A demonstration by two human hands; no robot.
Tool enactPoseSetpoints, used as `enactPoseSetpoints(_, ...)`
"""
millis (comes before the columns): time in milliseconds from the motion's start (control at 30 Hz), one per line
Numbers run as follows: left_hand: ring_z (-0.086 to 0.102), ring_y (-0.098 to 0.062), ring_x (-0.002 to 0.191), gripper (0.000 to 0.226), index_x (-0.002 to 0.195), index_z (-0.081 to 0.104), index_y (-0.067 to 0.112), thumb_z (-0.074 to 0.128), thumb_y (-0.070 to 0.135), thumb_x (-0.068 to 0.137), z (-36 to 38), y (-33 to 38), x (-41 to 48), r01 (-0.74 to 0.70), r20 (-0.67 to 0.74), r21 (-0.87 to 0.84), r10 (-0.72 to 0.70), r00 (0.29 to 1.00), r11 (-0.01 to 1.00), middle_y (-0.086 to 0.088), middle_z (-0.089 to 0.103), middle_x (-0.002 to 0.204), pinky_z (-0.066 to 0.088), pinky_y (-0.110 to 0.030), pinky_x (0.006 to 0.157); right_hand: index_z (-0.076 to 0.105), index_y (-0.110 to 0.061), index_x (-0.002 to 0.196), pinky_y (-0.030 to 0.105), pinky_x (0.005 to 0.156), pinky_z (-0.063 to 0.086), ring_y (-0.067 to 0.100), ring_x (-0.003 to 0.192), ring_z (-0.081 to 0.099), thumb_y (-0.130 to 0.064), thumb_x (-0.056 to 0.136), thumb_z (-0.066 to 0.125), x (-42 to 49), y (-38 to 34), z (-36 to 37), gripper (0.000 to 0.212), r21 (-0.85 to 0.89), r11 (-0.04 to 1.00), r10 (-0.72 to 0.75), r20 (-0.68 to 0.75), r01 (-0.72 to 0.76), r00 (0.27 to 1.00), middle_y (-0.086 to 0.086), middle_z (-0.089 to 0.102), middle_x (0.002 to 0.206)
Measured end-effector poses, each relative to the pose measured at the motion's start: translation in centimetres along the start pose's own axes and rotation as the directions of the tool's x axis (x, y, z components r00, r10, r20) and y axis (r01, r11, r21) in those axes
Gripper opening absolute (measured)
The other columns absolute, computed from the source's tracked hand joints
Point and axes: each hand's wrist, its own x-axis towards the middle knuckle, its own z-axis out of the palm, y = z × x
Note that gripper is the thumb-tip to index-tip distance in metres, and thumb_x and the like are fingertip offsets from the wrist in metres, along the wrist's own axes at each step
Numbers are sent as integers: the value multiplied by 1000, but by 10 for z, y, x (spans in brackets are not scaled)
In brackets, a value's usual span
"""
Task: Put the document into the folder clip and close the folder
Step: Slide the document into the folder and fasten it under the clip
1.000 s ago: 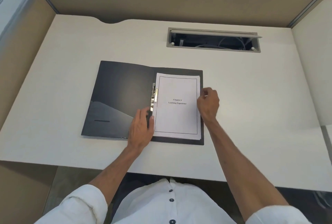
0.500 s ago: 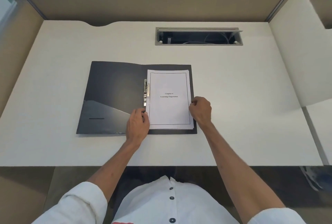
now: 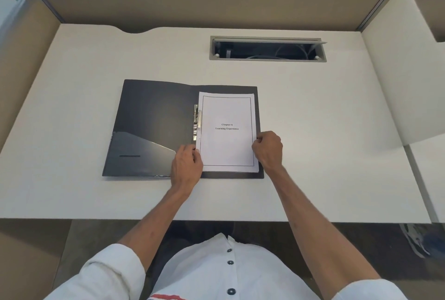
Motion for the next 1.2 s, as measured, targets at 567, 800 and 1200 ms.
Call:
enactPoseSetpoints(567, 64, -28, 89, 28, 126, 73, 6, 50, 15, 113, -3, 2, -3, -33, 6, 18, 33, 999, 999, -11, 67, 105, 60, -45, 81, 32, -12, 70, 36, 67, 14, 23, 78, 18, 11, 71, 44, 8, -2, 2, 26, 21, 1000, -15, -39, 16, 999, 12, 22, 77)
enactPoseSetpoints(800, 57, -23, 79, 26, 112, 74, 6, 50, 16, 113, -1, -3, 0, -42, 28, 48, 40, 999, 998, -7, 60, 96, 47, -33, 70, 33, -13, 71, 36, 64, 13, 23, 78, 19, 11, 72, 45, 7, -5, 0, 27, 40, 999, 21, -15, -21, 1000, 11, 23, 76)
enactPoseSetpoints(1200, 64, -32, 87, 31, 105, 74, 6, 46, 17, 113, -6, -6, 8, -39, 36, 57, 37, 999, 998, -10, 67, 99, 59, -48, 83, 52, -7, 70, 35, 64, 28, 30, 72, 31, 6, 81, 47, 9, -6, -1, 17, 18, 997, 73, 0, -73, 997, 13, 39, 74)
